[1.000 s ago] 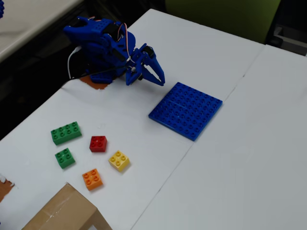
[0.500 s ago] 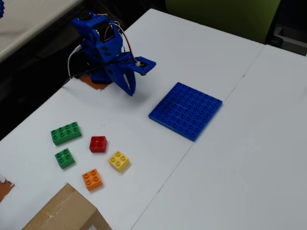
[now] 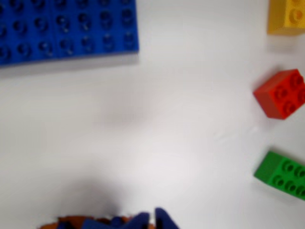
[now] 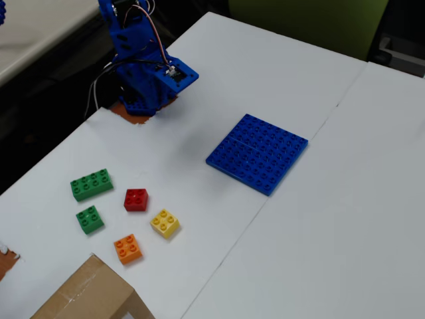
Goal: Pick up the 2x2 green block and go up the 8x8 blue block.
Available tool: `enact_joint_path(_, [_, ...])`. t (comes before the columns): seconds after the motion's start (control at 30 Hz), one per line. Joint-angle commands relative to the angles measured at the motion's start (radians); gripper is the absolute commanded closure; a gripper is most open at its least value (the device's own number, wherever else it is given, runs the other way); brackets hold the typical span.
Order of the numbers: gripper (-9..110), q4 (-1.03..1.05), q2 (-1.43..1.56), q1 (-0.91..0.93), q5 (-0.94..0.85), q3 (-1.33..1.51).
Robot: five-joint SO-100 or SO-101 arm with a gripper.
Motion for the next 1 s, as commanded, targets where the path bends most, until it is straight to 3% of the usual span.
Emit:
enact_joint_path(0.0, [100,-0.012,-0.164,0.023,0.04,-0.146])
enact_joint_path(0.3, [89,-0.028,-0.589,0.239,0.087,-0.456])
enact_joint_path(0.5, [85,0.025,-0.859,0.394,-0.215,-0.792])
enact_joint_path(0.97, [81,-0.094,-1.282,0.571,-0.549,-1.261])
